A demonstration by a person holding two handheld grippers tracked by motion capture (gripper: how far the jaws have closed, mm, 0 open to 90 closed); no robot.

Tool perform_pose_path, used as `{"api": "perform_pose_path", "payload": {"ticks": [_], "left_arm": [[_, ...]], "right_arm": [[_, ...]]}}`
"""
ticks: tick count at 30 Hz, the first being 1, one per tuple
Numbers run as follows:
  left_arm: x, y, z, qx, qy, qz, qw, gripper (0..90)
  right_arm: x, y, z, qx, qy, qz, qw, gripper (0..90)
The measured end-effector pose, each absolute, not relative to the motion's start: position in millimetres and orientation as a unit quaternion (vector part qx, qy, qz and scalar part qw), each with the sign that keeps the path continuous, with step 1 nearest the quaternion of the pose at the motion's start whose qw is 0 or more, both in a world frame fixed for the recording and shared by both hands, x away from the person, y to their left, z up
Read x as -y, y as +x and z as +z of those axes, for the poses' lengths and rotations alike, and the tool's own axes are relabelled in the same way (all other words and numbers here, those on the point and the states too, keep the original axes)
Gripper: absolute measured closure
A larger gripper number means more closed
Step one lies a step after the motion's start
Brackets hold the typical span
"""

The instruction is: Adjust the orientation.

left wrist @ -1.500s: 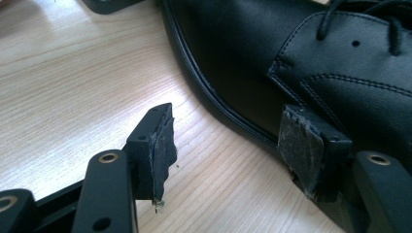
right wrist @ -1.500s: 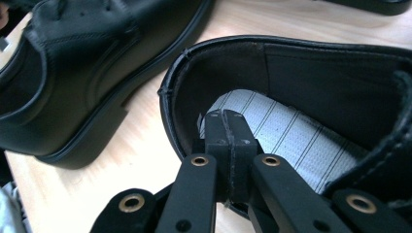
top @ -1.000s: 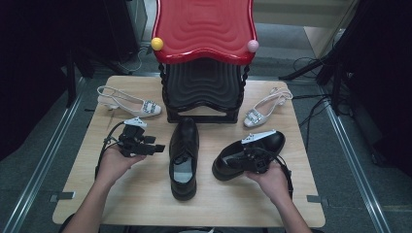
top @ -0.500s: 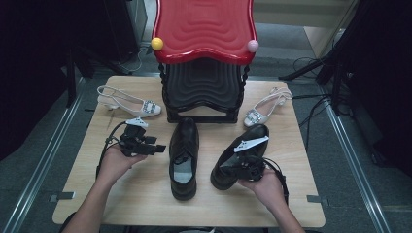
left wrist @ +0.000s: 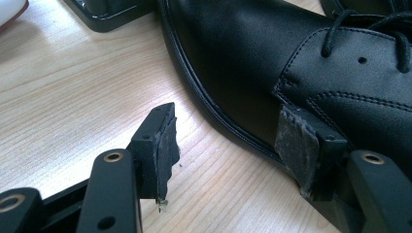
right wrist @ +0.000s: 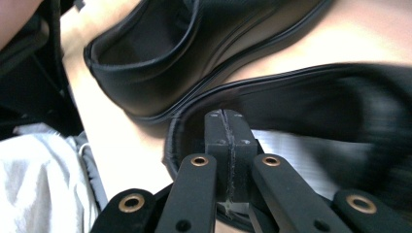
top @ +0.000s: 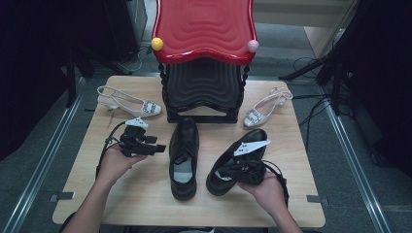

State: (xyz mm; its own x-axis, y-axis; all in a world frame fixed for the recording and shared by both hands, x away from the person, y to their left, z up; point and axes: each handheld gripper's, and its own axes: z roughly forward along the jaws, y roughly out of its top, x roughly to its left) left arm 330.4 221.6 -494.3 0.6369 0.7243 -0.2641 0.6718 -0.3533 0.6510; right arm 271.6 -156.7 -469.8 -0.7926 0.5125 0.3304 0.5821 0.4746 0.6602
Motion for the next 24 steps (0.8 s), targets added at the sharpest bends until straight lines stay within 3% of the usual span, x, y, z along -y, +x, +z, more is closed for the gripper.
{"api": "perform_pose_path", "payload": {"ticks": [11,17,24], "left_arm": [[-221,330,-494,-0.423,0.822,0.033,0.379,39.9],[-220,330,-495,-0.424,0.822,0.033,0.378,39.9],[-218,330,-495,-0.419,0.826,0.033,0.375,39.9]], "right_arm": [[215,281,-460,0.827,-0.385,-0.409,-0.022,90.0],[239,292,-481,0.817,-0.439,-0.373,-0.039,90.0],[251,315,-501,0.803,-0.476,-0.357,-0.026,90.0]]}}
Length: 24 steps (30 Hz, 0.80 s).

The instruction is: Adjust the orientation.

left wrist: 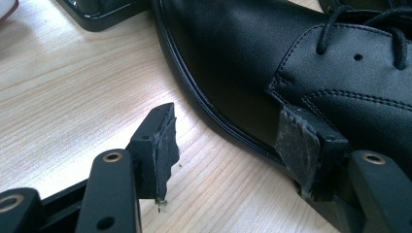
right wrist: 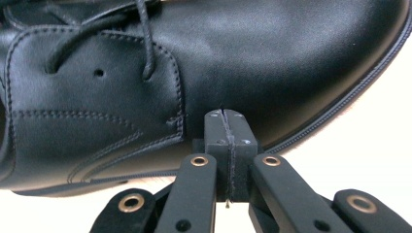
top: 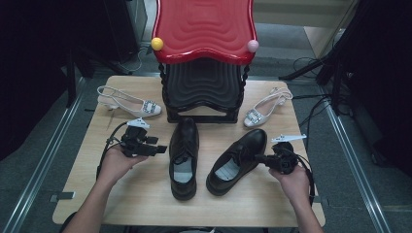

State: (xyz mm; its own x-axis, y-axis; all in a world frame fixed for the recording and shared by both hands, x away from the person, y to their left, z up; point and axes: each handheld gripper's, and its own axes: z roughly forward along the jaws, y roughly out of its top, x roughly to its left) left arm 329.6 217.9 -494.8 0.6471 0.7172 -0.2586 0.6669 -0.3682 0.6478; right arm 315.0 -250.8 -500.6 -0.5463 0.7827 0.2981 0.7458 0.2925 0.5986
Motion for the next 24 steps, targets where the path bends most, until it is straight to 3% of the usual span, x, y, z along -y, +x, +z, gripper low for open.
{"api": "perform_pose_path", "payload": {"ticks": [24], "left_arm": [[-221,317,-494,-0.424,0.824,0.039,0.373,39.5]], "right_arm": [[226,330,-501,-0.814,0.460,0.354,0.027,90.0]]}}
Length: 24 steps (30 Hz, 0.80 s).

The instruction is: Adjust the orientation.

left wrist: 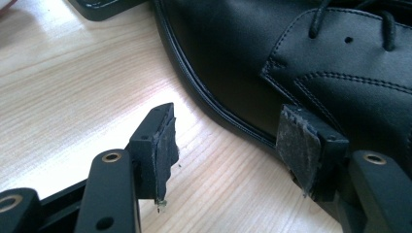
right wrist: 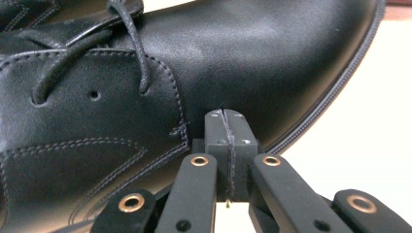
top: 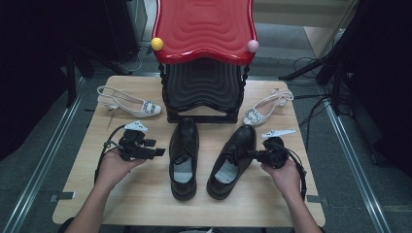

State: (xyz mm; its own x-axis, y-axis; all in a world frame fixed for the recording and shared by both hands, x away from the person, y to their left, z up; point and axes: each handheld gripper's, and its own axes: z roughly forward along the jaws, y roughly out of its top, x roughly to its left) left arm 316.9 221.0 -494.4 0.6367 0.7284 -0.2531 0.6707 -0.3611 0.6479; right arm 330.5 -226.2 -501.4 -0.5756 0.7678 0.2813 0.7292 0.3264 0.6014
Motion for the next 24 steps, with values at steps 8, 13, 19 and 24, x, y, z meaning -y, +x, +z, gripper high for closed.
{"api": "perform_pose_path", "payload": {"ticks": [8,13,19,24], "left_arm": [[-221,310,-496,-0.427,0.824,0.038,0.371,39.7],[-223,307,-497,-0.427,0.823,0.037,0.373,40.0],[-224,307,-497,-0.427,0.822,0.036,0.375,40.3],[-221,307,-498,-0.432,0.819,0.027,0.377,43.0]], "right_arm": [[209,339,-501,-0.824,0.443,0.353,0.031,90.0],[210,336,-498,-0.824,0.441,0.355,0.023,90.0],[217,316,-498,-0.836,0.422,0.351,-0.007,90.0],[211,314,-500,-0.847,0.406,0.343,-0.025,90.0]]}}
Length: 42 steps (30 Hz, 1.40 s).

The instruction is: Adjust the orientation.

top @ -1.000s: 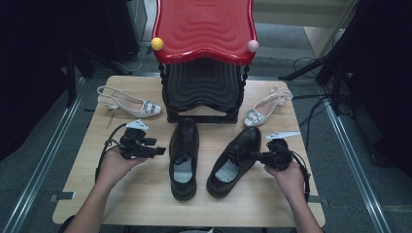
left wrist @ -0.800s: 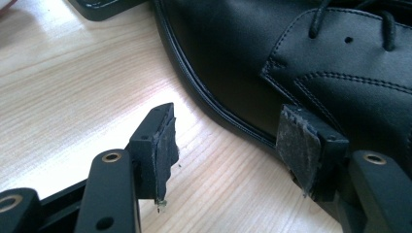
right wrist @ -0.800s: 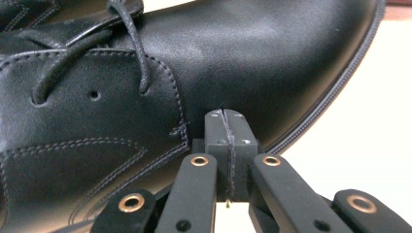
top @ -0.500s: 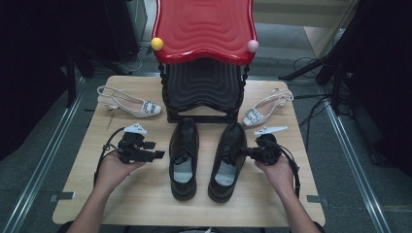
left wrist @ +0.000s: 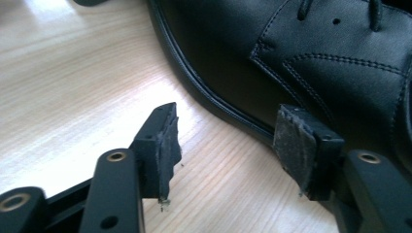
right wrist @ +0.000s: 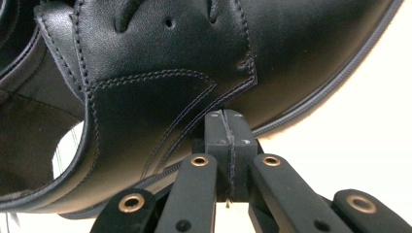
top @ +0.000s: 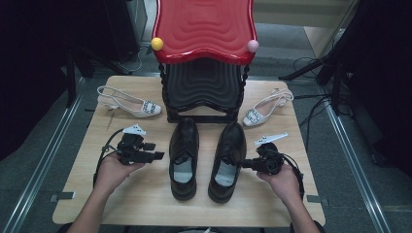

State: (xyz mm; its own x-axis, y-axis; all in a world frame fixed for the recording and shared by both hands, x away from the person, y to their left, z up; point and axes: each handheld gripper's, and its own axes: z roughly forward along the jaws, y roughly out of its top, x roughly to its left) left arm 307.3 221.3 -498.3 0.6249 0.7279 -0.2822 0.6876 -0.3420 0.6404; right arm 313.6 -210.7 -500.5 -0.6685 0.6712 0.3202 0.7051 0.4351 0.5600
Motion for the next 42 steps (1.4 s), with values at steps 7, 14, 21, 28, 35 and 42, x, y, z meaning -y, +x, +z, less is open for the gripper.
{"api": "perform_pose_path", "payload": {"ticks": [7,14,21,28,35,42], "left_arm": [[-213,308,-503,-0.429,0.820,0.012,0.379,59.0],[-200,311,-511,-0.427,0.825,-0.022,0.370,77.0],[-197,312,-512,-0.440,0.812,-0.054,0.380,89.8],[-189,308,-513,-0.442,0.810,-0.051,0.381,90.0],[-182,300,-514,-0.436,0.812,-0.061,0.383,90.0],[-169,287,-515,-0.419,0.818,-0.072,0.386,90.0]], "right_arm": [[200,317,-501,0.846,-0.405,-0.346,0.019,90.0],[185,321,-501,0.850,-0.398,-0.346,0.015,90.0],[171,324,-502,0.850,-0.394,-0.349,0.011,90.0],[166,328,-502,0.847,-0.397,-0.353,0.011,90.0],[168,332,-502,0.845,-0.403,-0.353,0.006,90.0],[175,342,-500,0.839,-0.417,-0.350,-0.006,90.0]]}}
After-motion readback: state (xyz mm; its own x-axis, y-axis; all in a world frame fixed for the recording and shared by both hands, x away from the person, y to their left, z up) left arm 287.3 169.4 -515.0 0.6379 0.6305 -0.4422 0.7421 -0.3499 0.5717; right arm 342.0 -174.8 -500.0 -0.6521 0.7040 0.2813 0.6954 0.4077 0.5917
